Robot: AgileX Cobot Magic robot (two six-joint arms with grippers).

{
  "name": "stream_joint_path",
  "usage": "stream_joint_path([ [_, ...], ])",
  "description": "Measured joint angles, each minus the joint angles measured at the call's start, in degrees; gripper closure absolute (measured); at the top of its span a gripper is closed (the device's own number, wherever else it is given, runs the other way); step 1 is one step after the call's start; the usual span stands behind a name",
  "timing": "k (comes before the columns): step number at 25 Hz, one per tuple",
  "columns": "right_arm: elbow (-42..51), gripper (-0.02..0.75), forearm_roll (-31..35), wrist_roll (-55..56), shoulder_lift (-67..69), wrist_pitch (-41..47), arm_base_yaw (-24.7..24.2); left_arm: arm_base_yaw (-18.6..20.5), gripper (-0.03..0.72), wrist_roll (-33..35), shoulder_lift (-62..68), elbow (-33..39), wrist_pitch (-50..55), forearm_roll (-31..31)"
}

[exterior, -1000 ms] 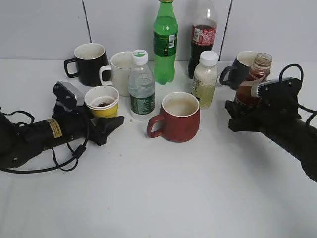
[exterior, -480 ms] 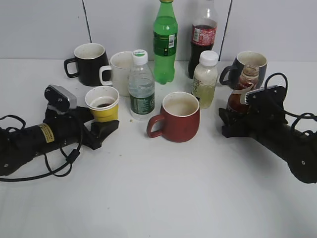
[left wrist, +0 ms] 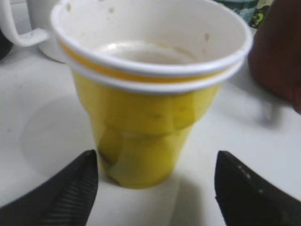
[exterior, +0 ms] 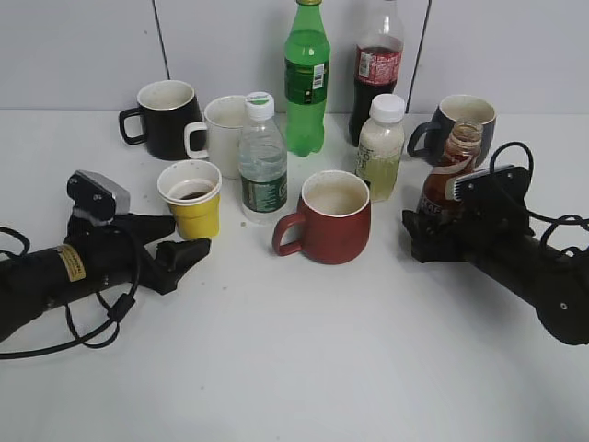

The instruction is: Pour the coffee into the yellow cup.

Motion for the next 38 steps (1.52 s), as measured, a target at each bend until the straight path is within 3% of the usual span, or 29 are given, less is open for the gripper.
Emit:
stream_joint_path([
  [7,3.8,0.106,3.2,-0.1,-7.5,10.8,0.0,0.0,0.103,0.0,-6.1,4.9,4.5,-1.6],
  [12,5.5,0.141,4.6,2.1,-14.5,23.1,0.0,0.0,0.103,-0.1,-15.6,8.2,16.6,-2.6],
  [19,5.7,0.15,4.4,5.3,-27.2,45.9,0.0,-0.1,0.103,-7.2,-32.4,8.8,35.3,-7.2],
  [23,5.7,0.15,4.4,7.4,-36.0,57.6,0.1,-1.3,0.113,-7.9,-42.2,8.8,51.4,-17.5],
  [25,5.5,0.15,4.4,7.6,-40.6,65.2,0.7,-1.6,0.118,-7.9,-43.8,8.8,54.1,-18.8],
  [27,4.5,0.15,4.8,7.6,-45.4,72.9,2.3,-4.1,0.136,-7.9,-52.3,8.9,66.6,-23.0],
  [34,1.0,0.15,7.4,7.7,-62.5,95.7,10.2,-9.9,0.16,-7.9,-71.2,8.9,88.8,-23.6],
  [38,1.0,0.15,9.1,7.6,-73.0,107.2,11.0,-11.6,0.163,-7.9,-91.1,4.3,110.3,-24.9],
])
